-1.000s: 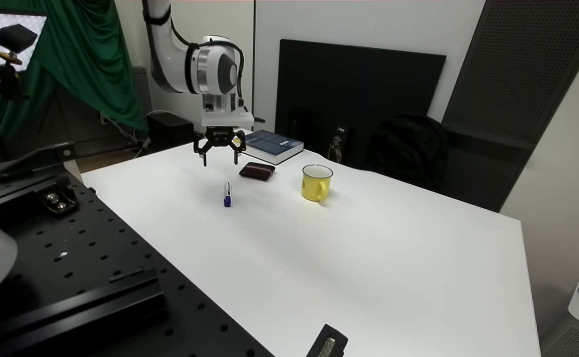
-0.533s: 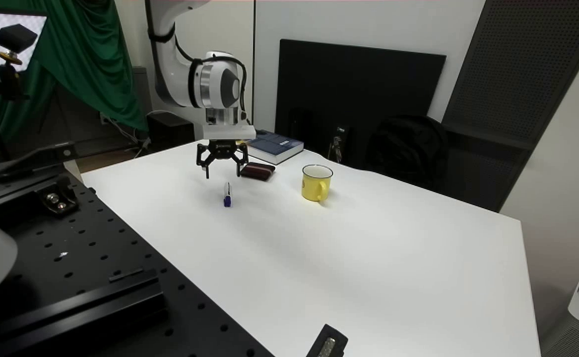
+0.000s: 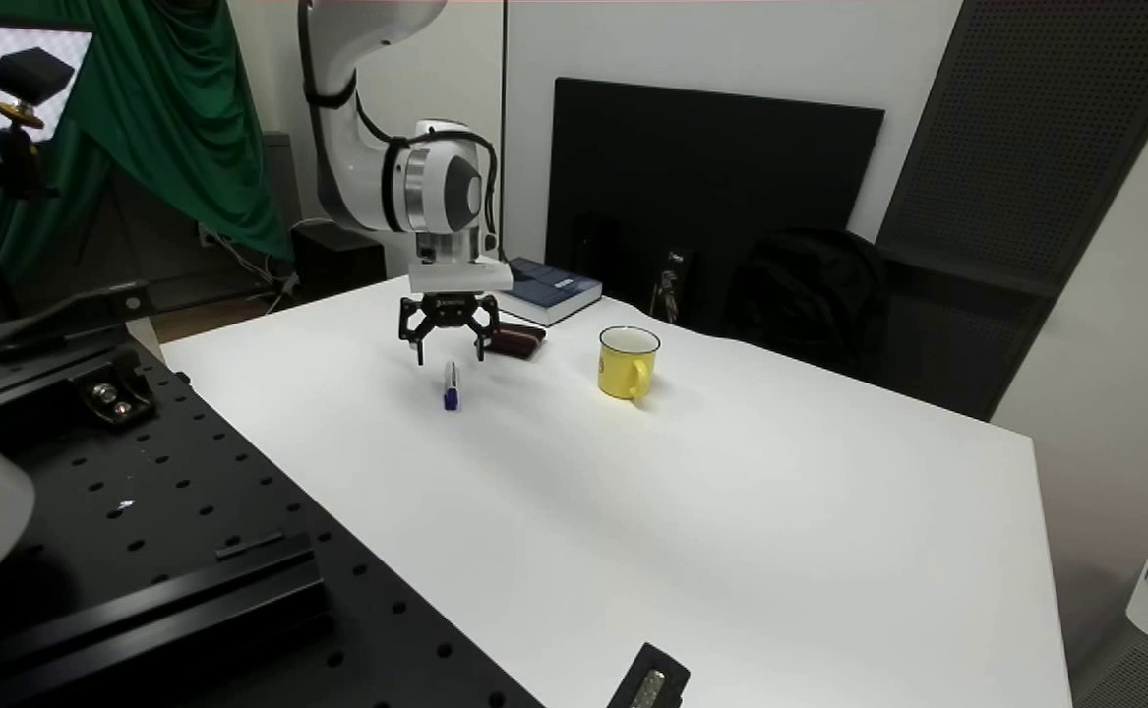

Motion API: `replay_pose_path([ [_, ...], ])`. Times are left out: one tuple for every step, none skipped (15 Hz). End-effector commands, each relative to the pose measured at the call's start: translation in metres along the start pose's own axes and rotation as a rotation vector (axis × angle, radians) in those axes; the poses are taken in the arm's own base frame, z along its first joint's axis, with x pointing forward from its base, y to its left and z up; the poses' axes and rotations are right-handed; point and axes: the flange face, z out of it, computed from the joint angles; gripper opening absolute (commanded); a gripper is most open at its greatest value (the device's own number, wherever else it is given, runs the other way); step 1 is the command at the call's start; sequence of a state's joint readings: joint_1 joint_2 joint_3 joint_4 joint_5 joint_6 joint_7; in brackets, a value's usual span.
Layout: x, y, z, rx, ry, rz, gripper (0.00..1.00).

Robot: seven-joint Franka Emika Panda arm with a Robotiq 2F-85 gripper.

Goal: Put the marker in the yellow mug

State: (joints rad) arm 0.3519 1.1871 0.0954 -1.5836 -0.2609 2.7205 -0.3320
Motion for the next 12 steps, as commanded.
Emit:
replay_pose_path([
  [0.0080, 0.0026, 0.0082, -0.019, 0.015, 0.041, 1.00],
  [0.0089, 0.0022, 0.0097, -0.019, 0.016, 0.042, 1.00],
  [0.0094, 0.0020, 0.0109, -0.019, 0.016, 0.045, 1.00],
  [0.0099, 0.0016, 0.0118, -0.020, 0.017, 0.048, 1.00],
  [0.0103, 0.0014, 0.0128, -0.021, 0.017, 0.051, 1.00],
  [0.0104, 0.0010, 0.0140, -0.020, 0.018, 0.053, 1.00],
  [0.0106, 0.0008, 0.0150, -0.019, 0.018, 0.055, 1.00],
  [0.0110, 0.0006, 0.0160, -0.019, 0.020, 0.058, 1.00],
  [0.0111, 0.0003, 0.0166, -0.019, 0.020, 0.060, 1.00],
  [0.0113, 0.0000, 0.0171, -0.019, 0.021, 0.062, 1.00],
  [0.0114, -0.0004, 0.0175, -0.019, 0.019, 0.061, 0.93],
  [0.0116, -0.0008, 0.0181, -0.021, 0.016, 0.060, 0.75],
])
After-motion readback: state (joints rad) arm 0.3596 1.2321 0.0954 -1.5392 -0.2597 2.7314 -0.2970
